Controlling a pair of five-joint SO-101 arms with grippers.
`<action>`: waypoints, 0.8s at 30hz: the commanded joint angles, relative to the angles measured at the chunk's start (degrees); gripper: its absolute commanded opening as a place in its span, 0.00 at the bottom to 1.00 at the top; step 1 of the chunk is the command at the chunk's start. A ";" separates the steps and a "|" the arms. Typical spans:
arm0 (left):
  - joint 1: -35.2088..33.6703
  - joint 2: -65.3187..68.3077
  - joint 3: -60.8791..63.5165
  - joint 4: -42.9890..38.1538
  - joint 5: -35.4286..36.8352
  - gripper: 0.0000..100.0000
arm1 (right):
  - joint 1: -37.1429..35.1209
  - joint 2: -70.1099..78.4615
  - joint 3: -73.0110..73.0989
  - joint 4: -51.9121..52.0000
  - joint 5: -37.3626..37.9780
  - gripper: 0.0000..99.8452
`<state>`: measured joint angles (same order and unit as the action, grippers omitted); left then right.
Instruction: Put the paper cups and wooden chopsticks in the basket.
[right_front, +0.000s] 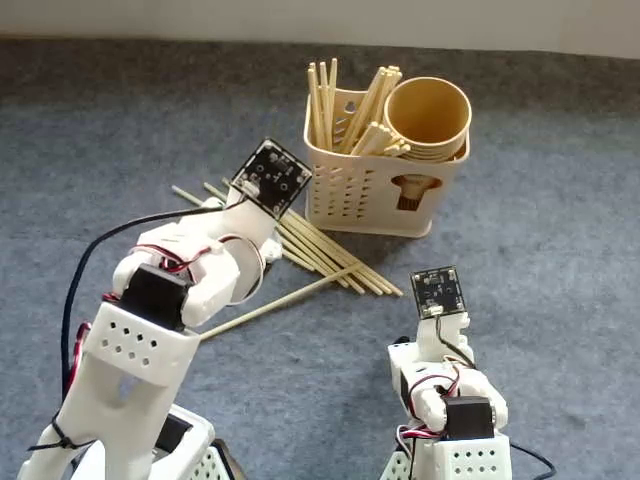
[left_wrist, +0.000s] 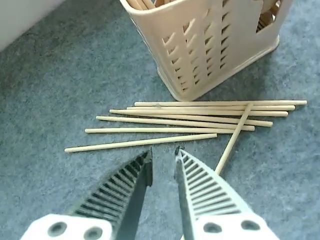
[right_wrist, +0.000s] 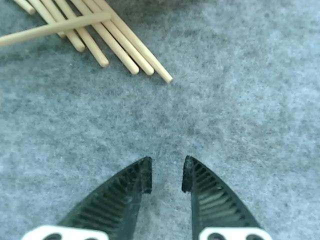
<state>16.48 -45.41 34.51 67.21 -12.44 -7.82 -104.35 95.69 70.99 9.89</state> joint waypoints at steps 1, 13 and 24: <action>-0.48 -1.45 1.80 0.26 -0.97 0.09 | -0.13 -0.57 6.73 0.31 0.62 0.12; -0.31 -1.10 4.44 0.53 -1.67 0.09 | -0.13 -0.57 6.73 0.31 0.62 0.12; -0.13 -0.92 4.88 10.99 -14.42 0.10 | -0.13 -0.57 6.73 0.31 0.62 0.12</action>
<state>16.48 -45.41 39.25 75.12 -22.46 -7.82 -104.35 95.69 70.99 9.89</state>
